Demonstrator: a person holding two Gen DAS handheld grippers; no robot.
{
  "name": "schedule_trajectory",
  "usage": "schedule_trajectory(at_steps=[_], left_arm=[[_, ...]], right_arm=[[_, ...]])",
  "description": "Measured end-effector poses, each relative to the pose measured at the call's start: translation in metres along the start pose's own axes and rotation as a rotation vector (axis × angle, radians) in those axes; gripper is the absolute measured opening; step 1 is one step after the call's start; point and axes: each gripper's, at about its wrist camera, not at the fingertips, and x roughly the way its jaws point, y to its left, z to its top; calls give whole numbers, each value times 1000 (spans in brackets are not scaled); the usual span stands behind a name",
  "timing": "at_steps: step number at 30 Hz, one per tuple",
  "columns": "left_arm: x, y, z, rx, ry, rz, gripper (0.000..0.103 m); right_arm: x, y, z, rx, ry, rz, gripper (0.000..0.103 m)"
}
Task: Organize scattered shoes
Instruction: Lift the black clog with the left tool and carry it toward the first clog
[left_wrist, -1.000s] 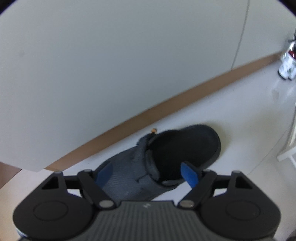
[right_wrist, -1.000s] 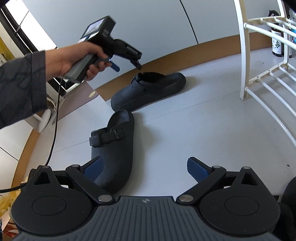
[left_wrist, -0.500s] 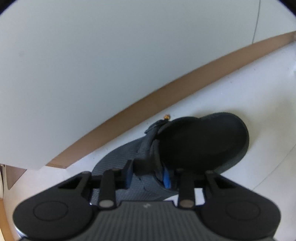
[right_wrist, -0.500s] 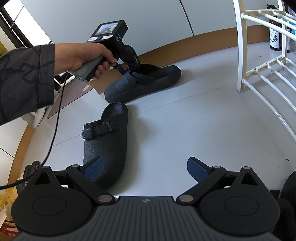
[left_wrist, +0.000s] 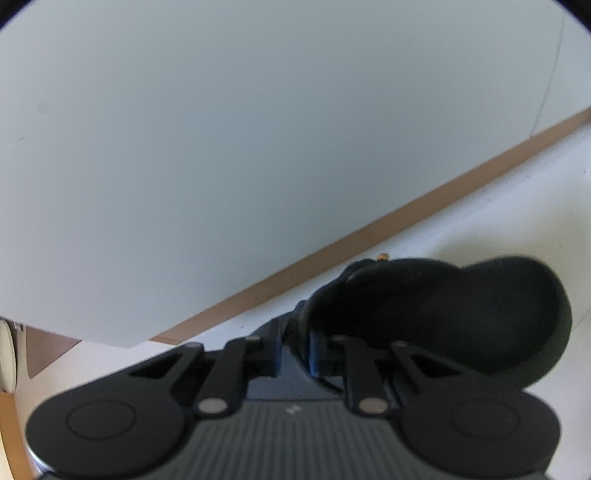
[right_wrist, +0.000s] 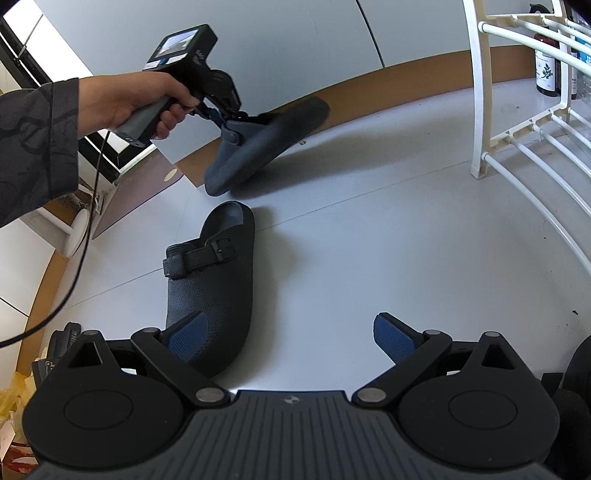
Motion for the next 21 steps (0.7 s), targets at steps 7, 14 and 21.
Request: schedule_trajectory(at_steps=[7, 14, 21], left_arm=[[-24, 42, -14, 16, -21, 21, 14], [-43, 91, -33, -39, -17, 22, 14], [-59, 131, -55, -92, -22, 4, 14]], right_arm=[[-1, 3, -4, -1, 0, 9, 100], [-3, 6, -7, -8, 6, 6, 100], [-6, 10, -10, -18, 14, 0, 100]])
